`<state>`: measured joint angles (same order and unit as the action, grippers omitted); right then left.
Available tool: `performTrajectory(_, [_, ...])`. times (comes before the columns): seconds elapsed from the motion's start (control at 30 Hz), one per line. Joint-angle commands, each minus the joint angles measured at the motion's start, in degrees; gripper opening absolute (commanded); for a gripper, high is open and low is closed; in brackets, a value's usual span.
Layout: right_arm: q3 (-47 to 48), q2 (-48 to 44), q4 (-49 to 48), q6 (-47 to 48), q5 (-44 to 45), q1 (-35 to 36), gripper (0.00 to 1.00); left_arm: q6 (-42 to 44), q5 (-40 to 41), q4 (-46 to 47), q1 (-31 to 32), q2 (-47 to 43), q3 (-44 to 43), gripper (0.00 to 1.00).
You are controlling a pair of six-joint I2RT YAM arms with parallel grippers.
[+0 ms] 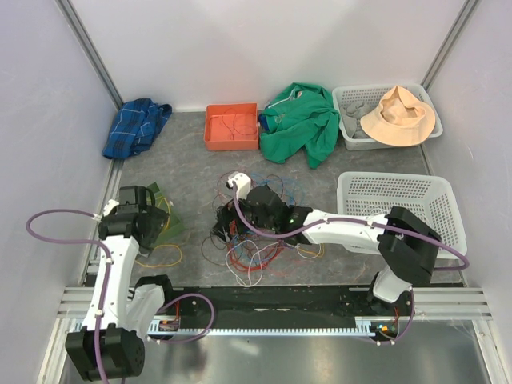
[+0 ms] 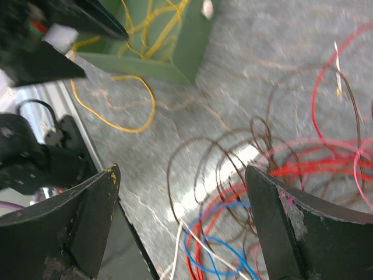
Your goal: Untangle the cables
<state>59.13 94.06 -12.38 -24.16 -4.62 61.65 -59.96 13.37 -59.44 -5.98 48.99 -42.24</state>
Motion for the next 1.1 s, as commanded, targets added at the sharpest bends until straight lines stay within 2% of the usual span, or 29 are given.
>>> performTrajectory(0.0, [-4.0,-4.6,-3.0,-0.2,1.7,-0.1,0.96,3.7,0.3,2.3,0.0,-0.7,-2.8,0.92])
performTrajectory(0.13, [-8.2,-8.5,-5.3,-0.5,2.5,-0.2,0.96,9.2,-4.4,6.7,0.1,0.5,-4.9,0.92])
performTrajectory(0.3, [-15.1,-13.3,-8.1,0.2,5.9,-0.1,0.96,16.2,-10.8,12.9,2.0,0.7,-3.4,0.92])
performTrajectory(0.53, [-21.7,-23.0,-7.7,2.4,10.2,-0.1,0.97,15.5,-3.4,10.8,11.1,2.5,-3.3,0.94])
performTrajectory(0.6, [-23.2,-25.2,-7.1,2.7,10.9,-0.2,0.97,10.5,0.4,6.4,14.8,3.8,-3.6,0.94])
performTrajectory(0.67, [-24.2,-26.2,-7.0,3.3,11.4,-0.2,0.97,1.2,2.3,3.2,19.1,5.6,-2.2,0.97])
performTrajectory(0.73, [-24.6,-26.8,-7.6,3.4,11.8,-0.2,0.97,-9.4,3.8,0.0,21.5,7.4,-0.7,0.99])
performTrajectory(0.83, [-24.3,-26.1,-7.6,3.2,10.7,-0.2,0.98,-17.8,5.4,-0.7,23.2,10.2,1.9,1.0])
performTrajectory(0.97, [-24.2,-25.5,-7.5,2.1,9.6,-0.2,0.97,-20.5,9.8,-2.4,23.2,11.4,0.5,1.0])
performTrajectory(1.07, [-24.2,-25.1,-7.6,1.4,9.5,-0.3,0.97,-22.6,12.2,-3.1,23.2,9.0,-0.5,1.0])
